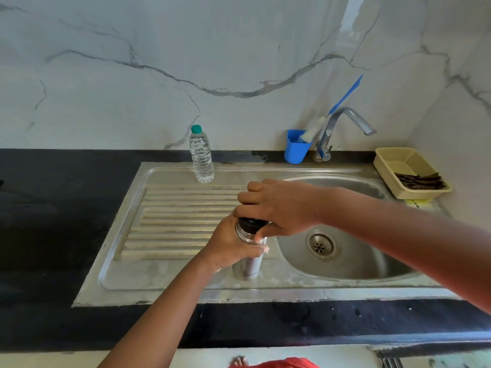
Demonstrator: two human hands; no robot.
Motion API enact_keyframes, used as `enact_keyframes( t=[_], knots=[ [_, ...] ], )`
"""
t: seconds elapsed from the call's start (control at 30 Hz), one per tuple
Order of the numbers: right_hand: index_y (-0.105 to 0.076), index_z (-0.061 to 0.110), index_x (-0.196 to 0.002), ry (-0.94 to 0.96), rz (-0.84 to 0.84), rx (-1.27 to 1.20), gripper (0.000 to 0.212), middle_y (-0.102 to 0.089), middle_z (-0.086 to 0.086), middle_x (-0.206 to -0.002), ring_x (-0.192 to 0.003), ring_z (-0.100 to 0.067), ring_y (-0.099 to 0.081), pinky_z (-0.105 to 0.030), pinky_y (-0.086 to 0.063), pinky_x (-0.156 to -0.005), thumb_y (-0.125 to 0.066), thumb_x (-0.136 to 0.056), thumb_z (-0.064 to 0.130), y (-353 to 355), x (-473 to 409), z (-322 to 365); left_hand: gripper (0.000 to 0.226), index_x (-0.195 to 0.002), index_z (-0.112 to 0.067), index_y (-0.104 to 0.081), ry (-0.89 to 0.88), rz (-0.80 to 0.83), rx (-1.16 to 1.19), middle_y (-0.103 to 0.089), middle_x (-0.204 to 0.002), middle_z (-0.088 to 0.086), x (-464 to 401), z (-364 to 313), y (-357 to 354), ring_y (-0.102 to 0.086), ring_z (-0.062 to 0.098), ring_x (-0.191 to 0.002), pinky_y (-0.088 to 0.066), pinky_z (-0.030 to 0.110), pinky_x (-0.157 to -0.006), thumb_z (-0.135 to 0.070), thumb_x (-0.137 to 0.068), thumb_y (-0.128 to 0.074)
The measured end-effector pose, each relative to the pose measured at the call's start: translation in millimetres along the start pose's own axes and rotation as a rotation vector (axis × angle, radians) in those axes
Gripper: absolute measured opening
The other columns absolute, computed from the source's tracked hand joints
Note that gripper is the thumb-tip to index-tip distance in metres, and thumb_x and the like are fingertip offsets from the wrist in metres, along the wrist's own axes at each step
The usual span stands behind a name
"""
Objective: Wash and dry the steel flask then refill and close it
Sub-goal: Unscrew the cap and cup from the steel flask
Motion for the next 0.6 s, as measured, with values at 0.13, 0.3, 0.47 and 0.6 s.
enact_keyframes(
  t=[0.13, 0.3, 0.47, 0.6],
  knots=[
    [-0.051, 0.023, -0.128, -0.022, -0.017, -0.114, 0.046, -0.048, 0.001, -0.116, -0.101, -0.018, -0.041, -0.032, -0.044, -0.08, -0.067, -0.086, 0.013, 8.4, -1.8, 9.3, 0.056, -0.106, -0.013, -0.064, -0.014, -0.031, -0.006, -0.073, -0.092, 0.0, 1.8, -0.5, 3.3, -0.071, 0.018, -0.088, -0.056, 0.032, -0.077, -0.015, -0.056, -0.087],
    [-0.063, 0.019, -0.118, -0.06, -0.053, -0.287, 0.048, -0.054, 0.002, -0.114, -0.107, -0.018, -0.046, -0.011, -0.028, -0.068, -0.067, -0.078, -0.006, 12.1, 1.3, 5.0, 0.063, -0.113, -0.013, -0.063, -0.044, -0.048, -0.021, -0.073, -0.103, 0.003, 4.2, -5.0, 3.6, -0.071, 0.02, -0.097, -0.058, 0.042, -0.087, -0.023, -0.054, -0.086],
    [-0.049, 0.03, -0.134, -0.327, 0.052, -0.518, 0.068, -0.048, 0.008, -0.131, -0.119, -0.012, -0.044, -0.028, -0.043, -0.096, -0.081, -0.075, 0.024, 14.9, 6.7, 2.2, 0.07, -0.116, -0.036, -0.061, -0.082, -0.078, -0.023, -0.071, -0.11, -0.004, 3.8, -7.9, 6.0, -0.068, 0.022, -0.104, -0.056, 0.044, -0.091, -0.012, -0.056, -0.087],
    [-0.043, 0.018, -0.127, -0.864, 0.098, -0.212, 0.071, -0.053, -0.003, -0.119, -0.105, -0.026, -0.055, -0.035, -0.042, -0.074, -0.05, -0.083, 0.073, 6.0, 17.0, -0.7, 0.054, -0.107, -0.019, -0.063, -0.056, -0.079, -0.022, -0.072, -0.087, -0.01, 4.3, -1.8, 5.1, -0.07, 0.014, -0.084, -0.058, 0.037, -0.077, -0.006, -0.058, -0.084]
  ],
)
Point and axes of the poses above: each hand's wrist, its own x-axis away from the middle knuckle, its own y-axis out of the back of the hand, z = x × y, the point moved 7 cm from there along -x, towards the middle knuckle
